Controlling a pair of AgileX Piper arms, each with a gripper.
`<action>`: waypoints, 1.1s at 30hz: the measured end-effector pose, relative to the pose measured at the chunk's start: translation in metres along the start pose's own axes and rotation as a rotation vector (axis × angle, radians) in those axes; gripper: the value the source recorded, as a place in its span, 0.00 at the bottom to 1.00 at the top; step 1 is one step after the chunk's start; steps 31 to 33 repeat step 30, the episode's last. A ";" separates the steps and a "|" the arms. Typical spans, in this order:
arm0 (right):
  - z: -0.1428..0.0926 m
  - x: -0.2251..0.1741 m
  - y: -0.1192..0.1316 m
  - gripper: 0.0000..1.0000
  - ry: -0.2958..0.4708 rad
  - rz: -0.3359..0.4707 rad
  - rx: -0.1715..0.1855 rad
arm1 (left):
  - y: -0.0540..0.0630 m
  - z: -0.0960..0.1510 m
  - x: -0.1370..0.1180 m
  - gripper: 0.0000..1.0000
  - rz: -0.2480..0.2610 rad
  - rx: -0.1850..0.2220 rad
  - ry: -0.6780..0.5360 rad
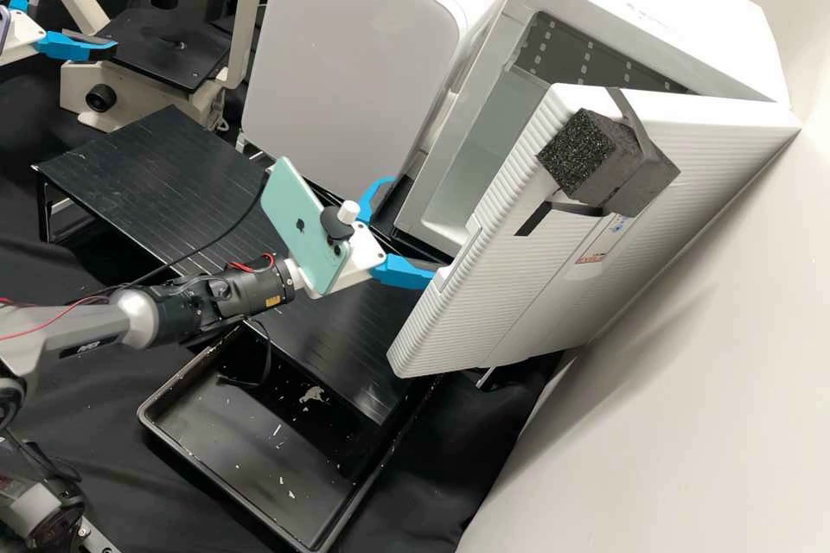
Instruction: Open the incubator door
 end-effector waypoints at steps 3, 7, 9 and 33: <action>0.008 0.004 0.004 1.00 -0.030 0.018 -0.009 | 0.000 0.000 0.000 1.00 0.000 0.000 0.000; 0.017 0.006 0.012 1.00 -0.077 0.065 0.001 | 0.000 0.000 0.000 1.00 0.000 0.000 0.000; 0.020 0.005 0.015 1.00 -0.094 0.090 0.012 | 0.000 0.000 0.000 1.00 0.000 0.000 0.000; 0.006 -0.036 -0.023 1.00 0.361 -0.069 0.189 | 0.000 0.000 0.000 1.00 0.000 0.000 0.000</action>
